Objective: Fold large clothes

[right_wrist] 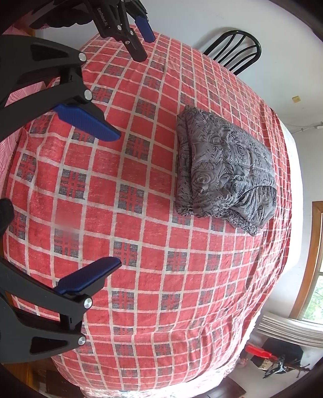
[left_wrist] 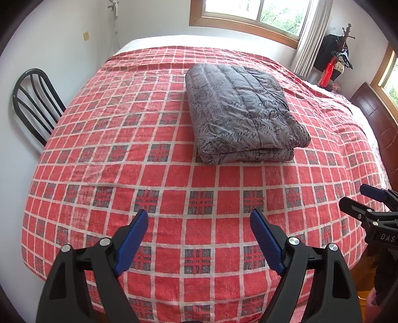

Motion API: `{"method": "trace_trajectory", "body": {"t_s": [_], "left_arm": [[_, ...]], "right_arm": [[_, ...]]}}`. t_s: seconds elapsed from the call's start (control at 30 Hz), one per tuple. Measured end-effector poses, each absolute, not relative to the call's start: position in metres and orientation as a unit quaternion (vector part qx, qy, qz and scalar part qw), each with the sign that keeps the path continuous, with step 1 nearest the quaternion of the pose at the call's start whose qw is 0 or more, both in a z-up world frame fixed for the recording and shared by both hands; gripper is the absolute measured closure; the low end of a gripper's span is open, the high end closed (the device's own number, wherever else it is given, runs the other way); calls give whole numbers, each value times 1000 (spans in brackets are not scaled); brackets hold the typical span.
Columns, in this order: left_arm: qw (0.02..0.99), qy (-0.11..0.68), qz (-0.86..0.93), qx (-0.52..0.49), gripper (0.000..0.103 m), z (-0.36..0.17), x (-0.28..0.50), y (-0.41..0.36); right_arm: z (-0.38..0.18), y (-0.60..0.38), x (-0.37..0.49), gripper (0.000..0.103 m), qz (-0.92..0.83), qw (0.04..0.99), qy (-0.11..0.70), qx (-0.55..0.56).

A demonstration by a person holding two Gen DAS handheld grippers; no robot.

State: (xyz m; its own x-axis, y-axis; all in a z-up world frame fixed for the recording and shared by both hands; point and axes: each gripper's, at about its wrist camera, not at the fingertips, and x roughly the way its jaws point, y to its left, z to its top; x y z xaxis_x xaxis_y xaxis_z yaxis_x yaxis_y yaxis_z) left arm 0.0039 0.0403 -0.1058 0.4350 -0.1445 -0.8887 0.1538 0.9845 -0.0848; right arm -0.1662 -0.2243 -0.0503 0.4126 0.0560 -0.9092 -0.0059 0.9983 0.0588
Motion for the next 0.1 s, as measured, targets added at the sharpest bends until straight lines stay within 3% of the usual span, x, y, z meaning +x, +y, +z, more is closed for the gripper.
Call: {"method": "trace_trajectory", "body": {"t_s": [0.1], "left_arm": [[846,526,-89,5,19,-107,6,40]], "right_arm": [[-51,-225,-165,10,18,839,543,24]]}}
